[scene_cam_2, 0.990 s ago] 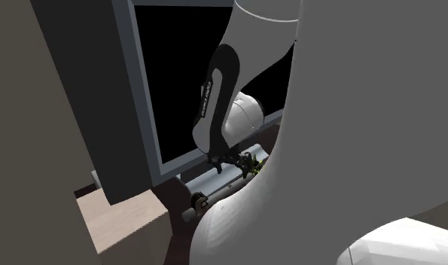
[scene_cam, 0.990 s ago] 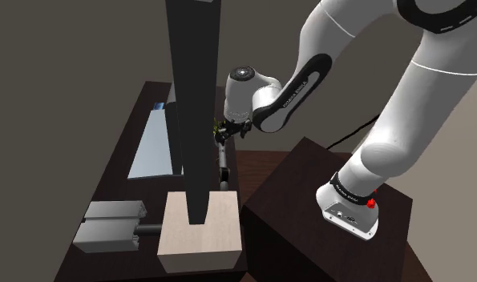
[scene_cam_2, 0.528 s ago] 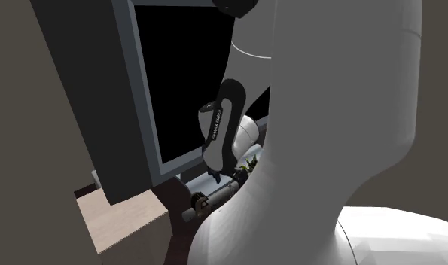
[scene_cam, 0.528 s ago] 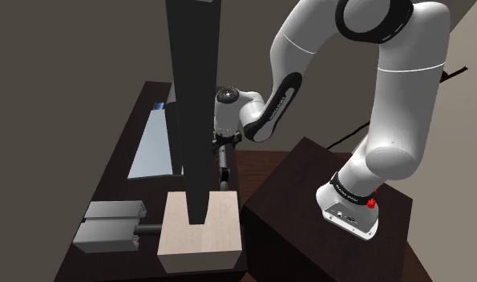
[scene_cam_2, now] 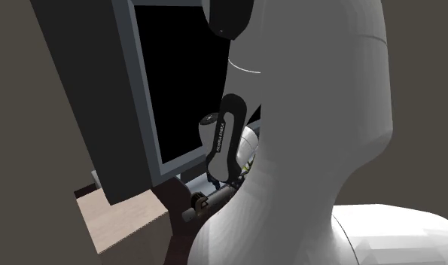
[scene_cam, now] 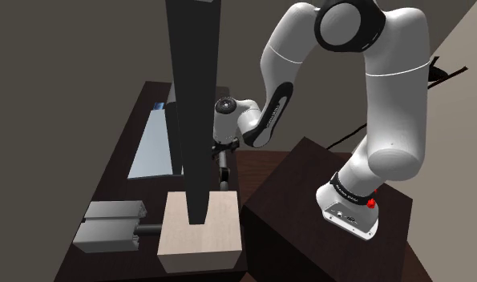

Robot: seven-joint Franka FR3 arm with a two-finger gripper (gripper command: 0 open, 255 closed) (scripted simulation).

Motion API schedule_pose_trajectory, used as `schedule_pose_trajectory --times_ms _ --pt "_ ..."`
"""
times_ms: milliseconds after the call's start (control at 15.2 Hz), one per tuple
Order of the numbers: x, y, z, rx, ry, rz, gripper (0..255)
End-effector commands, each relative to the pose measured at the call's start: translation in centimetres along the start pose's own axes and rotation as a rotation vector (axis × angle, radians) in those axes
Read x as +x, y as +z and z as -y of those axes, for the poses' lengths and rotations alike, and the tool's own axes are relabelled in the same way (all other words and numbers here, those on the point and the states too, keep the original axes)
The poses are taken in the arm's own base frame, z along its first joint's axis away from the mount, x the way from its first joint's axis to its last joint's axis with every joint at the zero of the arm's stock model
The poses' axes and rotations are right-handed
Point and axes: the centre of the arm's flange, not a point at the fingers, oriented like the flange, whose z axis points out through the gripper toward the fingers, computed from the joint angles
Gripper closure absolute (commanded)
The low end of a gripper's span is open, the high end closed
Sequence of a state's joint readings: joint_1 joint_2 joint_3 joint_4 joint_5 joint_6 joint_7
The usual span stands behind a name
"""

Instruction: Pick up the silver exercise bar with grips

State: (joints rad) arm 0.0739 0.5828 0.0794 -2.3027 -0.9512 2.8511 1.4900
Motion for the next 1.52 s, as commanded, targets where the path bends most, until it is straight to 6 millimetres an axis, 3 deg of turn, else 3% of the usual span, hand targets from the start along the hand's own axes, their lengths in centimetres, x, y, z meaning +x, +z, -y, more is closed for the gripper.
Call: schedule_pose_trajectory --times_ms 0,594,1452 --pt "0.0 0.2 0.1 0.0 0.0 0.0 255" --pt "-0.1 0.2 0.0 0.0 0.0 0.0 255" --pt "1.1 -6.5 -0.8 0.0 0.0 0.0 255"
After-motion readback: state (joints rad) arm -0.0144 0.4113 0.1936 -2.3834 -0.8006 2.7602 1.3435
